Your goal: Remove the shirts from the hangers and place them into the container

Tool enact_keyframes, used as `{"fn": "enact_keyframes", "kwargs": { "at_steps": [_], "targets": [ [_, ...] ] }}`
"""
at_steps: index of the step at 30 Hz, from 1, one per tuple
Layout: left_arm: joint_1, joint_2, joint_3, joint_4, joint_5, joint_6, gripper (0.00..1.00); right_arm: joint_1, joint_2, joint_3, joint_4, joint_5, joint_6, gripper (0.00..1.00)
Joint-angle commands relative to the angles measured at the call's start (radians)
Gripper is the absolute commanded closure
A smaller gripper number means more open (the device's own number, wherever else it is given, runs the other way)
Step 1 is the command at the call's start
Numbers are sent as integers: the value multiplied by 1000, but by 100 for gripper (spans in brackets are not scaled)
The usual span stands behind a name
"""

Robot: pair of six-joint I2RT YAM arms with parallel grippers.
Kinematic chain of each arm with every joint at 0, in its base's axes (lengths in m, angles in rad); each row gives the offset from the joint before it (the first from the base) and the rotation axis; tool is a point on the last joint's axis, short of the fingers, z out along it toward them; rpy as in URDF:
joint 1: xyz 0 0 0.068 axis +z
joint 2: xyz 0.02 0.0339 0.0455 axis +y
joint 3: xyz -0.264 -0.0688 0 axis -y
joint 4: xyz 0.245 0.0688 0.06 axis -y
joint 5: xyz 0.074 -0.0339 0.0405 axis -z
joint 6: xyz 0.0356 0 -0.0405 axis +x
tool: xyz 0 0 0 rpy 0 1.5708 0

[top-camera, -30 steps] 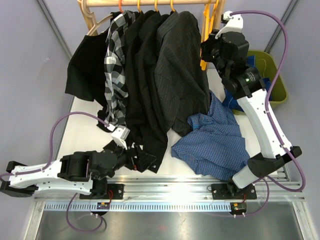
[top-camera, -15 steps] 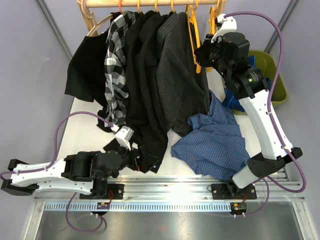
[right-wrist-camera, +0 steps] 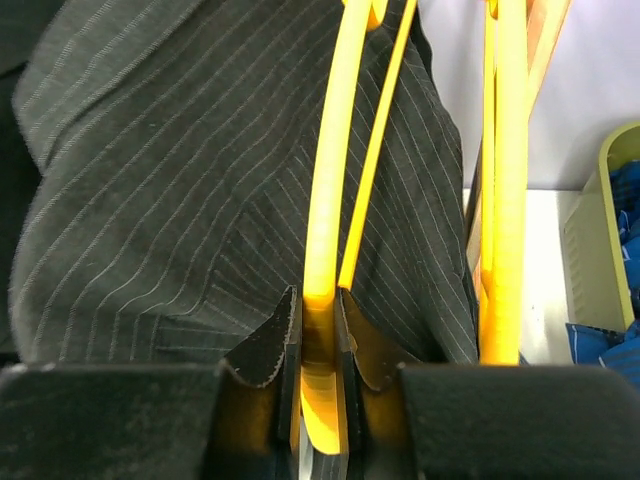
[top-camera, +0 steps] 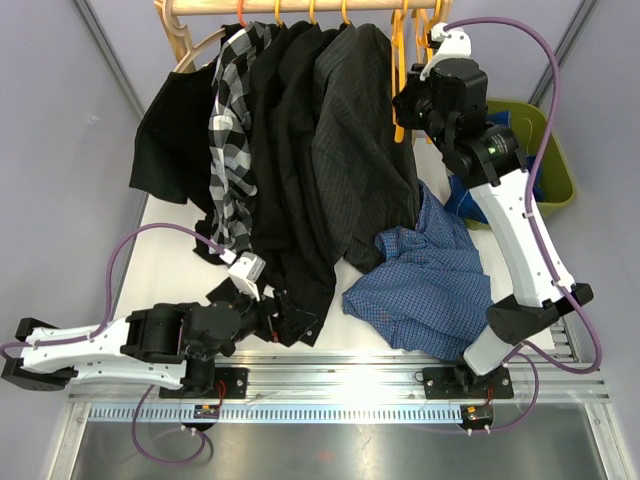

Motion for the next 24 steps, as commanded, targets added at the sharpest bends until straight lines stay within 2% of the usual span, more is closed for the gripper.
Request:
{"fn": "enact_keyframes", "kwargs": {
  "at_steps": [1, 4, 8, 9, 10, 12, 13, 14, 16, 17, 20, 24],
  "targets": [
    [-8, -5, 11, 39, -46, -24, 1, -5, 16, 48, 35, 38, -16, 100],
    [-11, -7, 6, 42, -49, -30, 1, -6, 57, 131, -38, 38, 1, 100],
    [-14, -10, 6, 45, -55, -27, 1, -6, 24, 53, -84, 24, 30, 99],
    [-16, -10, 4, 47, -55, -27, 1, -6, 4, 20, -81, 14, 35, 89],
    [-16, -11, 6, 42, -55, -27, 1, -6, -21, -60, -71, -14, 40, 51],
    [-17, -13, 8, 37, -57, -25, 1, -5, -128, -155, -14, -35, 58, 32],
    [-17, -18, 6, 30, -58, -25, 1, 7, -172, -254, 8, -39, 58, 26],
    [-19, -22, 9, 25, -60, -25, 1, 18, -270, -305, 52, -33, 57, 16],
    [-19, -36, 8, 16, -66, -25, 1, 71, -375, -447, 78, 0, 49, 8],
    [-20, -39, 8, 11, -69, -27, 1, 90, -473, -491, 80, 12, 49, 1],
    [-20, -54, 1, -1, -78, -30, 1, 133, -623, -660, 8, 40, 87, 0],
    [-22, -56, -11, -10, -81, -39, 1, 135, -699, -899, -106, 115, 197, 1]
  ]
}}
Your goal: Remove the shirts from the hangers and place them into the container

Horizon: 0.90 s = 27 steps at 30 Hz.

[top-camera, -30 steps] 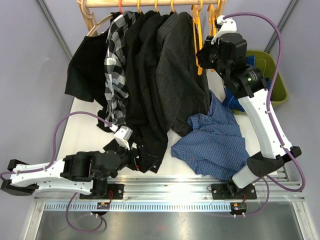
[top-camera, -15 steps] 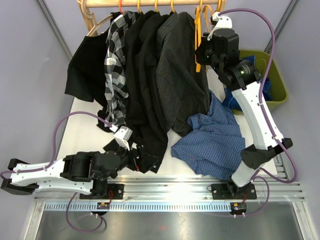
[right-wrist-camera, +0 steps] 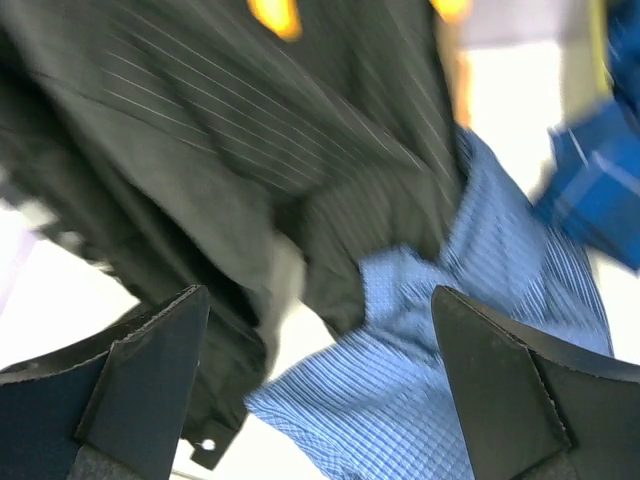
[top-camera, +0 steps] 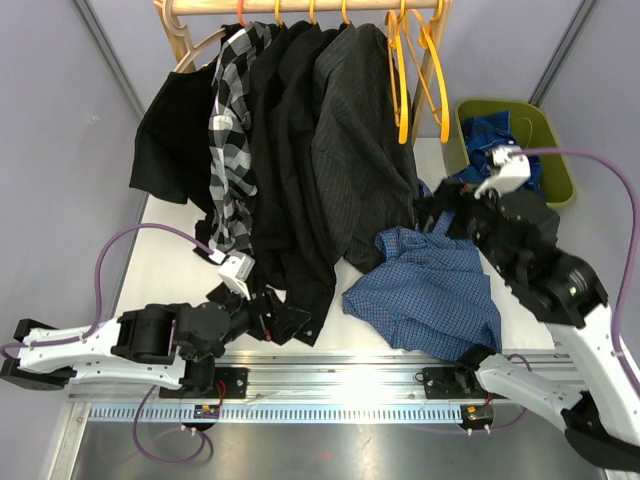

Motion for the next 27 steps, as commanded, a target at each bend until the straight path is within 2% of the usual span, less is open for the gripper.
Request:
{"fn": "enact_keyframes", "kwargs": {
  "at_steps": [1, 4, 11, 15, 19, 21, 23, 25, 27],
  "targets": [
    [-6, -1, -12, 17, -43, -24, 1, 4, 10, -224, -107, 131, 115, 0],
    [-6, 14, -12, 20, -38, -31, 1, 3, 77, -370, -161, 179, 247, 1],
    [-6, 37, -12, 27, -28, -45, 1, 4, 126, -636, 61, 149, 434, 1],
    [-6, 30, -18, 11, -28, -61, 1, 4, 194, -693, 74, 258, 508, 1],
    [-7, 17, -35, 17, -29, -65, 1, 0, 392, -696, 152, 232, 526, 1],
    [-7, 17, -38, 16, -31, -67, 1, -6, 483, -675, 189, 165, 525, 1],
    [-7, 19, -37, 16, -29, -68, 1, -10, 623, -609, 148, 157, 555, 1],
    [-7, 16, -35, 8, -28, -77, 1, -8, 701, -523, 74, 186, 593, 1],
    [-9, 10, -42, 5, -28, -84, 1, -8, 686, -521, 95, 165, 612, 0]
  ]
}}
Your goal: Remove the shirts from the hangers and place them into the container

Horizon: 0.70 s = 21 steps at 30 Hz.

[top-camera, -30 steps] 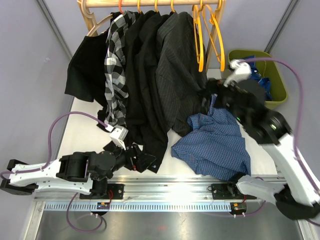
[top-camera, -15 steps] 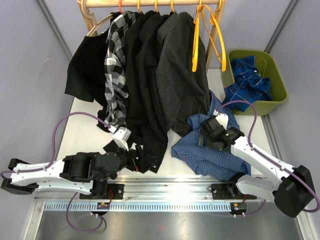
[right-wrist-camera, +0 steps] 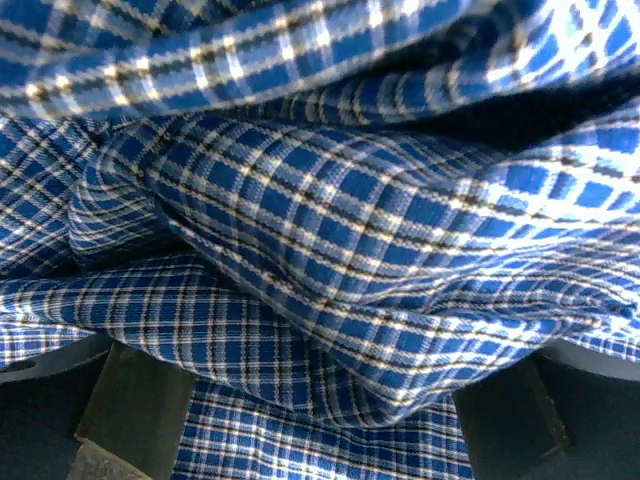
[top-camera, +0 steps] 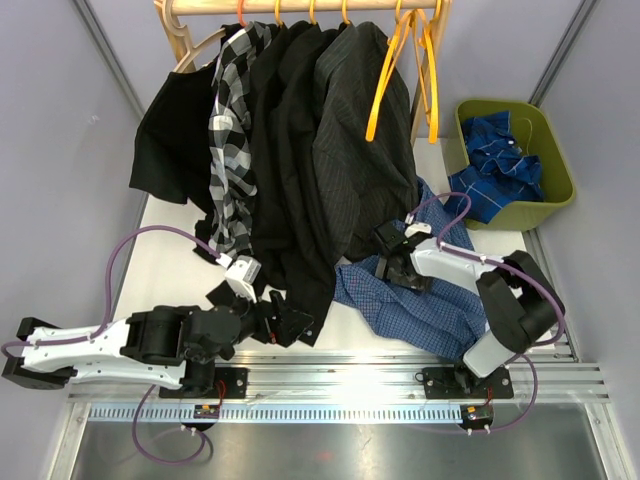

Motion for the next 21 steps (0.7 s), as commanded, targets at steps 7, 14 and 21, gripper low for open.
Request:
{"fn": "enact_keyframes", "kwargs": {
  "at_steps": [7, 14, 21],
  "targets": [
    [-7, -23, -21, 14, -28, -35, 1, -11, -137, -116, 143, 13, 120, 100],
    [-7, 14, -8, 24, -14, -27, 1, -13, -263, -72, -32, 111, 203, 100],
    [-8, 20, -3, 45, 6, -24, 1, -43, -588, 205, -311, 475, 113, 100]
  ]
}}
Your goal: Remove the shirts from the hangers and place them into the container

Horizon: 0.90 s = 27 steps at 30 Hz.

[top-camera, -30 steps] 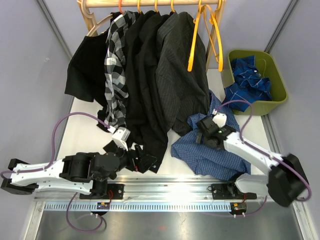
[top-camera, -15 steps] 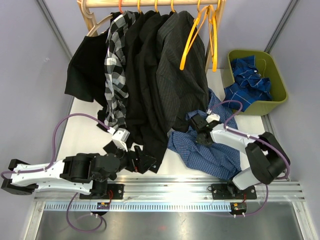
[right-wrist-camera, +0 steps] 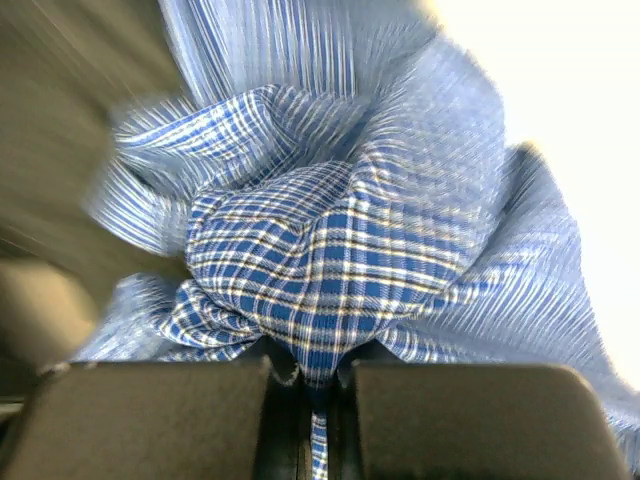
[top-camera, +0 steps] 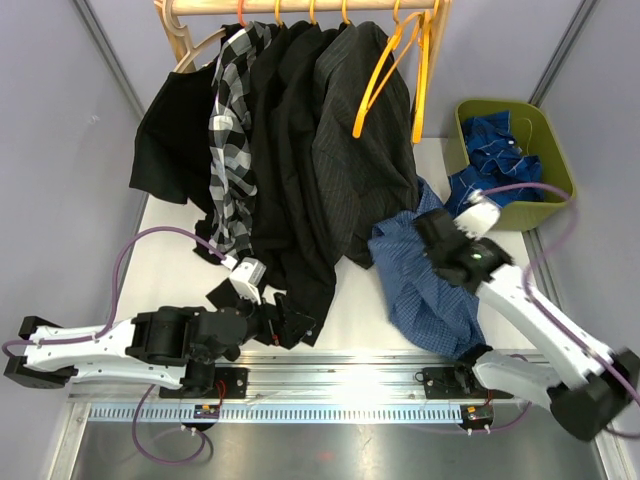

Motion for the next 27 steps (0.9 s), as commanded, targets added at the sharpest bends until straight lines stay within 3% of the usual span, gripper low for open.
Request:
{"fn": "enact_keyframes", "kwargs": {
  "at_steps": [1, 6, 9, 10, 11, 13, 14, 19, 23, 27],
  "targets": [
    [-6, 3, 11, 47, -2, -11, 1, -29, -160, 196, -147, 300, -49, 100],
    [-6, 34, 30, 59, 12, 3, 1, -43, -220, 413, -73, 504, -290, 100],
    [-8, 56, 60, 58, 20, 17, 1, -49, -219, 477, 210, 567, -588, 100],
    [-8, 65, 68, 53, 21, 20, 1, -50, -207, 483, 430, 575, -685, 100],
    [-8, 71, 79, 52, 26, 26, 1, -55, -196, 491, 560, 589, -899, 100],
    [-8, 80, 97, 55, 29, 32, 1, -81, -129, 522, 883, 577, -1154, 100],
    [-8, 82, 102, 56, 32, 34, 1, -101, -98, 589, 930, 537, -1192, 100],
    [-8, 91, 137, 67, 61, 38, 1, -253, 172, 918, 846, 364, -1172, 100],
    [-9, 83, 153, 64, 84, 31, 1, -458, 414, 1307, 630, 204, -1070, 100],
    [-11, 66, 169, 45, 98, 14, 1, -589, 624, 1526, 658, 149, -1011, 100]
  ]
}}
